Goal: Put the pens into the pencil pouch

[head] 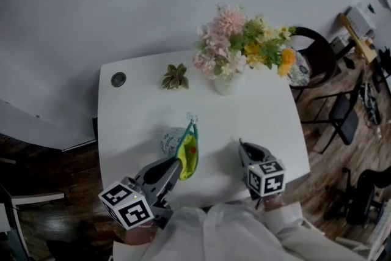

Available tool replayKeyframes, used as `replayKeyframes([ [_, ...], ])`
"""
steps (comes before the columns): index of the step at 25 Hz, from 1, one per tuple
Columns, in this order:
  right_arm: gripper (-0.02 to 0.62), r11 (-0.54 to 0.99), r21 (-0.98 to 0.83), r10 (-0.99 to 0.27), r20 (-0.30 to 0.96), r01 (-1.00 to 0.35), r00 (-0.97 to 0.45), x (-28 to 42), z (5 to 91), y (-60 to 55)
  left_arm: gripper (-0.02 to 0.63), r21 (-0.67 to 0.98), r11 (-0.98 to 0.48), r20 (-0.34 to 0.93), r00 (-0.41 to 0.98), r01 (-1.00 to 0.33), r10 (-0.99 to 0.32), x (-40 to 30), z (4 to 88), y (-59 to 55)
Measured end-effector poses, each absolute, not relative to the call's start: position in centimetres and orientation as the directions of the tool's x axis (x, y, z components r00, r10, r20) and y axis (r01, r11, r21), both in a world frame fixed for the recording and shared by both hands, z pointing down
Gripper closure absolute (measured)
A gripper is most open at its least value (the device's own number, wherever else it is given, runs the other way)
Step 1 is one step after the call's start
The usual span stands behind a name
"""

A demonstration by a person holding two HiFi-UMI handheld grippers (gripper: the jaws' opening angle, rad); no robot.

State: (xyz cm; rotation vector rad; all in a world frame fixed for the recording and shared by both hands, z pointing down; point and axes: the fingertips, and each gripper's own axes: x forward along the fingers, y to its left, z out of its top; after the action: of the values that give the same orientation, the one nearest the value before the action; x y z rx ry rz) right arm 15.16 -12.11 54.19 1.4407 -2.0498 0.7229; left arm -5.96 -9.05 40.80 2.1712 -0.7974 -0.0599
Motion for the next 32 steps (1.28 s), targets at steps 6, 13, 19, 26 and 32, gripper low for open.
replayKeyframes([
  [6,0.554,0.385,-0.155,-0.685,0.613,-0.91,-0.394,12.2,50.6,-12.8,0.575,0.7,-0.472,0.209,0.786,-0.536,-0.582,-6.3,40.5,-9.5],
  [13,0.555,0.55,-0.13,-0.717,0.432,-0.825,-0.547,7.4,42.8,-14.5,0.575,0.697,-0.459,0.211,0.769,-0.551,-0.603,-6.8,40.5,-9.6],
  [19,0.555,0.652,-0.142,-0.702,0.259,-0.745,-0.664,3.0,35.7,-15.1,0.575,0.69,-0.463,0.204,0.764,-0.556,-0.613,-7.1,40.3,-9.7],
  [26,0.555,0.739,-0.148,-0.647,0.119,-0.657,-0.753,-1.5,29.9,-15.1,0.575,0.686,-0.471,0.201,0.767,-0.554,-0.609,-7.1,40.4,-9.7],
  [32,0.554,0.782,-0.209,-0.605,-0.025,-0.588,-0.796,-4.3,27.1,-14.5,0.575,0.691,-0.474,0.193,0.771,-0.546,-0.607,-6.8,40.5,-9.8],
])
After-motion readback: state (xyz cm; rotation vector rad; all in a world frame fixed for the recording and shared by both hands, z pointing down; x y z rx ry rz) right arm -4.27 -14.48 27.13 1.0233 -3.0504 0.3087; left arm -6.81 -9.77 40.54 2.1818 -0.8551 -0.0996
